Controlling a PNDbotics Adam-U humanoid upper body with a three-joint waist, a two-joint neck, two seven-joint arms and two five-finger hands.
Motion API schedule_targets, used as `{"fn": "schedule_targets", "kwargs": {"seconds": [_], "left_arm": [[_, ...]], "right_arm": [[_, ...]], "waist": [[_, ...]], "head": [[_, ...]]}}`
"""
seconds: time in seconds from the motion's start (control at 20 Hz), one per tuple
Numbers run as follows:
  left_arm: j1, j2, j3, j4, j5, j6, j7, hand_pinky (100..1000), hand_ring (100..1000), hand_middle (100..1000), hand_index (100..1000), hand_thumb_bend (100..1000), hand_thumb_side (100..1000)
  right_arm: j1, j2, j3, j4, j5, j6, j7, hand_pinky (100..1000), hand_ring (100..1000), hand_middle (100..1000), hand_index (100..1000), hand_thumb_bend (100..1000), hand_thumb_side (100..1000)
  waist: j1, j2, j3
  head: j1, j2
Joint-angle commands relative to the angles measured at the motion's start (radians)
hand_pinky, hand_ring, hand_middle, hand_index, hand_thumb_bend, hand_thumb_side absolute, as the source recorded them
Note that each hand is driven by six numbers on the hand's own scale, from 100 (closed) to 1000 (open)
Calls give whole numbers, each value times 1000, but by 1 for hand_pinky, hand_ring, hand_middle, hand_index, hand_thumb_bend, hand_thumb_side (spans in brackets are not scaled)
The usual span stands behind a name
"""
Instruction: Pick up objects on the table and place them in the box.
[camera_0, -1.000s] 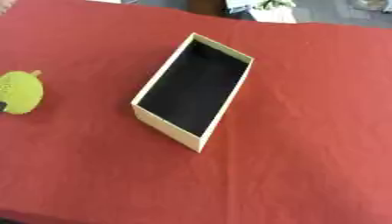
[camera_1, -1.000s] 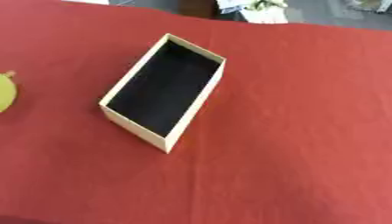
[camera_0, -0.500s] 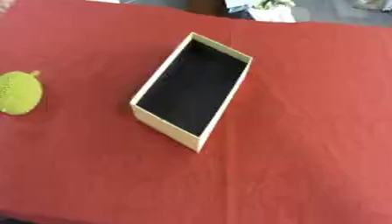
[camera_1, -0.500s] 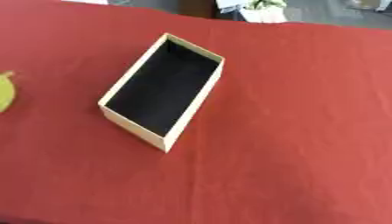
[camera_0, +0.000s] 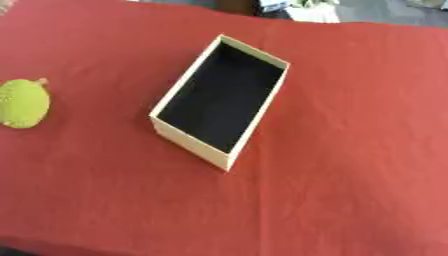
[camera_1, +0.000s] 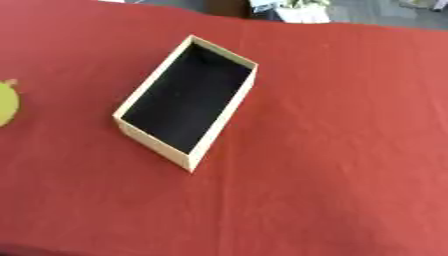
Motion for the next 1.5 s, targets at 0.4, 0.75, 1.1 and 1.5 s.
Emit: {"fn": "schedule_targets", "kwargs": {"seconds": [0.4,0.75,1.1,1.5], "left_arm": [[-76,84,-55,139,25,-25,-90,831,921,819,890,519,504],[-118,78,-83,170,51,-51,-123,830,921,820,887,520,499],[-178,73,-123,218,18,-52,-146,810,905,813,875,526,414],[-222,59,-149,234,6,-61,-163,797,900,809,873,514,435]], "right_arm": [[-14,-26,0,-15,-12,0,10,818,859,857,859,100,872],[-21,-24,5,-15,-17,-1,16,818,859,857,858,100,873],[-28,-20,10,-15,-22,-3,23,819,859,856,858,100,874],[-33,-18,14,-15,-27,-5,28,819,858,854,857,100,875]], "waist": [[3,-17,-6],[3,-13,-9],[2,-13,-15],[4,-11,-20]], "head": [[11,7],[17,11],[26,5],[63,-8]]}}
